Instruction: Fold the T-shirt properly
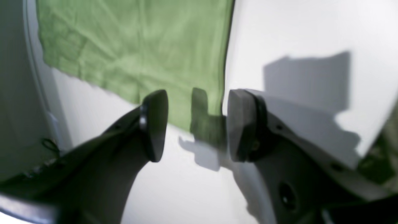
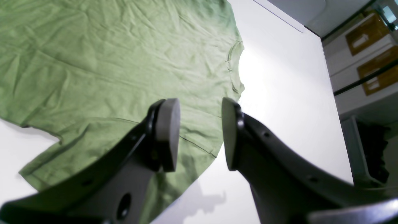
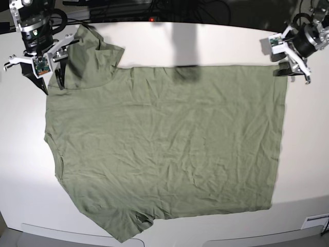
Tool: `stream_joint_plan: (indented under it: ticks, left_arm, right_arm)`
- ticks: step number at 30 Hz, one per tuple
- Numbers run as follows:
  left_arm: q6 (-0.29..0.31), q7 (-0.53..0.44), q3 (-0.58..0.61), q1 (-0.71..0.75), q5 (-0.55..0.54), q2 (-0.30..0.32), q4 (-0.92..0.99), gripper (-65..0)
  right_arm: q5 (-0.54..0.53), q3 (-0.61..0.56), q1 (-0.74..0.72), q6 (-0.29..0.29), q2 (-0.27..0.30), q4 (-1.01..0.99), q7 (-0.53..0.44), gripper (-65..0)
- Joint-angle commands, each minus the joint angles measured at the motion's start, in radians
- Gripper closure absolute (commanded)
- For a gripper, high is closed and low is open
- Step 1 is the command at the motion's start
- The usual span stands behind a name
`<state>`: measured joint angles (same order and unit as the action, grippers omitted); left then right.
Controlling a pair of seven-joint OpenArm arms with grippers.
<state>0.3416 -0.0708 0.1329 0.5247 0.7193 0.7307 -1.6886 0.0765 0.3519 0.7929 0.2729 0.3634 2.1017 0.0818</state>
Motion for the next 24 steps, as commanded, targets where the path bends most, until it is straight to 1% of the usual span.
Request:
stream_joint_plan:
  ticks: [1,4,6,8,11,14,19,22,24]
  left_arm:
    - [-0.025,0.035,0.022,-0.016,0.032,0.015,-0.011,-30.4]
    - [-0.024,0.164,0.100,-0.046,0.048,0.018,-0.010,-30.4]
    - [-0.024,0.191,0.130,-0.045,0.048,0.025,-0.007,-30.4]
    - [-0.024,0.184,0.146,-0.047,0.051,0.032,0.014,-30.4]
    - [-0.025,0.156,0.147,-0.052,0.084,0.032,0.082,-30.4]
    - [-0.027,0.148,0.147,-0.048,0.085,0.031,0.139,-30.4]
    - [-0.027,0.142,0.149,-0.050,0.085,0.032,0.158,-30.4]
    - [-0.027,0.130,0.150,-0.051,0.085,0.032,0.158,-30.0]
    - [-0.026,0.129,0.150,-0.051,0.085,0.039,0.158,-27.4]
  right_arm:
    - [-0.001,0.006,0.003,-0.011,0.011,0.017,-0.023,-23.2]
    - [-0.001,0.006,0.002,-0.010,0.011,0.017,-0.022,-23.2]
    - [-0.001,0.006,0.002,-0.011,0.013,0.017,-0.022,-23.2]
    - [-0.001,0.006,0.002,-0.011,0.013,0.017,-0.022,-23.2]
    - [-0.001,0.006,0.002,-0.011,0.014,0.017,-0.022,-23.2]
    - [-0.001,0.006,0.002,-0.011,0.014,0.017,-0.022,-23.2]
    - [-0.001,0.006,0.002,-0.010,0.017,0.017,-0.021,-23.2]
    - [-0.001,0.006,0.002,0.014,0.016,0.017,-0.018,-23.2]
    - [-0.001,0.006,0.002,0.042,0.017,0.017,-0.010,-23.2]
